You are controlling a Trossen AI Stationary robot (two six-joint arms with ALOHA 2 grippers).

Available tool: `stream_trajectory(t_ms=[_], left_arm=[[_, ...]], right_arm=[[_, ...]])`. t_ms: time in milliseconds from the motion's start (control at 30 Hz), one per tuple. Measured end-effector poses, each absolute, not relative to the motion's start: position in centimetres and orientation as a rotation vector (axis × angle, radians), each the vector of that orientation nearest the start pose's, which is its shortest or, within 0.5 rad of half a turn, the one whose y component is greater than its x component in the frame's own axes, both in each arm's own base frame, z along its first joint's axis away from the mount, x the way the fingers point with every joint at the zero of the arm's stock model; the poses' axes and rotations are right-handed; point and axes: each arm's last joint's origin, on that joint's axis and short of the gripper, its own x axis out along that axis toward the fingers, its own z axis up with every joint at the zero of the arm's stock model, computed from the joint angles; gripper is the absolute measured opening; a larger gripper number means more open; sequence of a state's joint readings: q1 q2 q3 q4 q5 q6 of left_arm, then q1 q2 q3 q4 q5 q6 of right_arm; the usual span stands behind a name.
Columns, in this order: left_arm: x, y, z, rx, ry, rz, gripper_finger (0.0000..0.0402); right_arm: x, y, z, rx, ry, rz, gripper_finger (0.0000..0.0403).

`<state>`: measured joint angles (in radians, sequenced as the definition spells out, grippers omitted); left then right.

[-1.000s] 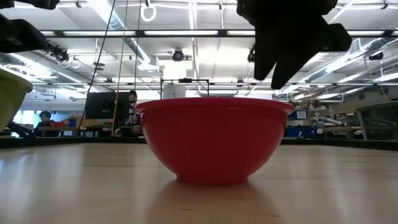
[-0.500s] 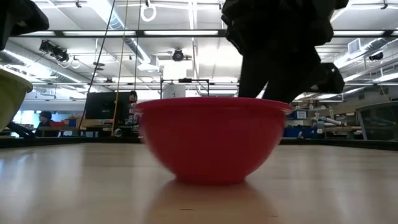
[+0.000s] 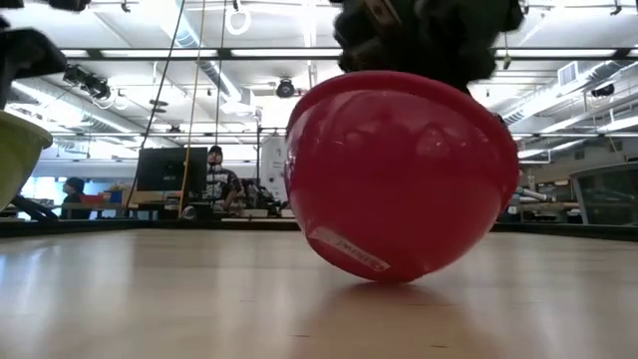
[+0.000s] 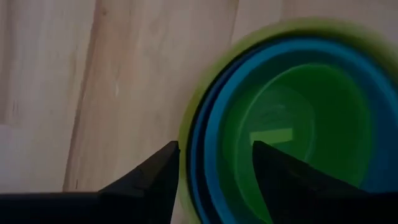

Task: Nest bowls inside each other
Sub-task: Stack the red bowl on top of the transparent green bowl

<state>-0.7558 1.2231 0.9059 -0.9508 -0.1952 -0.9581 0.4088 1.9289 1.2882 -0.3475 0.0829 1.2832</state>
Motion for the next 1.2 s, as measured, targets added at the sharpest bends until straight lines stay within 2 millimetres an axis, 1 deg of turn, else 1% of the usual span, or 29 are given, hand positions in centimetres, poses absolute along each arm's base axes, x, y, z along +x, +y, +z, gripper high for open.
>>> stream_trajectory(t_ms=[133,233,300,400,533,700,800,867,933,1033,1133,1200], left_arm=[[15.5,-13.7,25.5,-0.262,1.166,0.097,0.0197],[15.1,-13.2,26.3,-0.258,1.144,0.107,0.0195],[14.8,-12.9,26.6,-0.267,1.137,0.119,0.0194],[14.3,-12.5,26.8,-0.282,1.146,0.146,0.0194],[13.9,-12.1,27.0,-0.29,1.156,0.166,0.0194],[13.8,-12.0,27.0,-0.284,1.146,0.174,0.0194],[13.9,-11.9,27.0,-0.274,1.124,0.19,0.0194],[13.9,-11.9,27.1,-0.267,1.111,0.199,0.0194],[14.0,-11.9,27.1,-0.255,1.11,0.195,0.0194],[14.0,-11.9,27.1,-0.261,1.11,0.198,0.0194],[14.0,-11.9,27.1,-0.273,1.108,0.205,0.0194],[14.0,-11.9,27.1,-0.275,1.108,0.206,0.0194]], right_arm=[[37.5,15.3,18.4,0.909,0.934,-0.338,0.0009],[38.4,14.8,19.7,0.862,0.873,-0.327,0.0006],[38.7,14.3,20.3,0.845,0.854,-0.35,0.001],[38.7,14.0,20.7,0.797,0.893,-0.373,0.0026],[38.1,15.1,21.2,0.789,0.971,-0.325,0.0067],[37.0,16.7,20.9,0.768,1.058,-0.301,0.0142],[36.9,17.3,20.6,0.767,1.038,-0.262,0.0184],[36.9,17.6,20.1,0.777,1.007,-0.227,0.0202],[37.0,17.7,18.8,0.77,1.013,-0.219,0.0208],[37.1,17.5,16.6,0.752,1.088,-0.245,0.0203],[37.7,17.8,15.9,0.774,1.093,-0.199,0.0187],[38.0,18.0,15.4,0.793,1.102,-0.169,0.0165]])
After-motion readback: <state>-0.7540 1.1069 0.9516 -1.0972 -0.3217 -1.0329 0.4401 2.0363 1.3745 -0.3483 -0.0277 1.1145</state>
